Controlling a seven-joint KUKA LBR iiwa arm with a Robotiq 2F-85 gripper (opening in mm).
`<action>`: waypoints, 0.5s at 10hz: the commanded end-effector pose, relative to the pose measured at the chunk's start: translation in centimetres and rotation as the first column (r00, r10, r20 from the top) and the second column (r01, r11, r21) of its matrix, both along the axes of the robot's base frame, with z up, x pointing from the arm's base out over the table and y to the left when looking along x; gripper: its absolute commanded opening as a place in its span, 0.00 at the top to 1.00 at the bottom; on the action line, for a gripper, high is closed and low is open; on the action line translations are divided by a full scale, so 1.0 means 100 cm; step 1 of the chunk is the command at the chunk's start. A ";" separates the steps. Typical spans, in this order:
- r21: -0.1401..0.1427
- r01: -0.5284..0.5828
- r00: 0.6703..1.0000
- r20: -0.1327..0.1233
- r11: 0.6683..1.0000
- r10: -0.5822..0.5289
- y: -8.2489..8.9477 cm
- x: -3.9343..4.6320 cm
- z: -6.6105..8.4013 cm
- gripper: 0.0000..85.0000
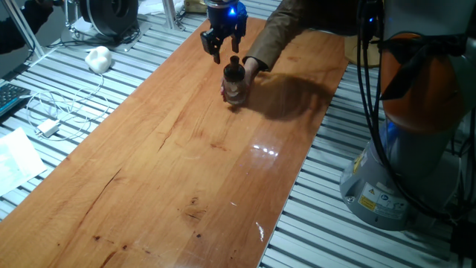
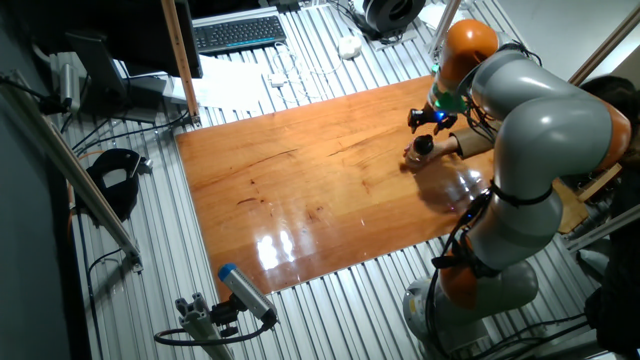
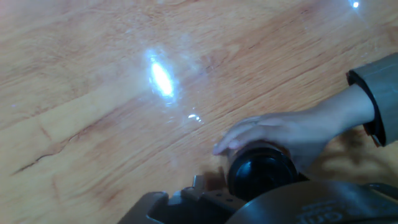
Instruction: Screw the lid onto the jar
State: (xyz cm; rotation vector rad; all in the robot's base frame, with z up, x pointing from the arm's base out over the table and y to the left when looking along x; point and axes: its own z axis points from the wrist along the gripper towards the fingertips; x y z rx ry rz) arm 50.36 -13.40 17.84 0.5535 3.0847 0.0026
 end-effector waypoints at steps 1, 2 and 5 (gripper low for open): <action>0.010 -0.018 1.000 0.000 1.000 0.018 0.001 0.0010 0.001 0.20; 0.019 -0.043 0.999 -0.001 0.999 0.043 0.004 0.0035 0.003 0.20; -0.013 -0.130 0.991 -0.017 0.991 0.130 0.020 0.0167 0.027 0.60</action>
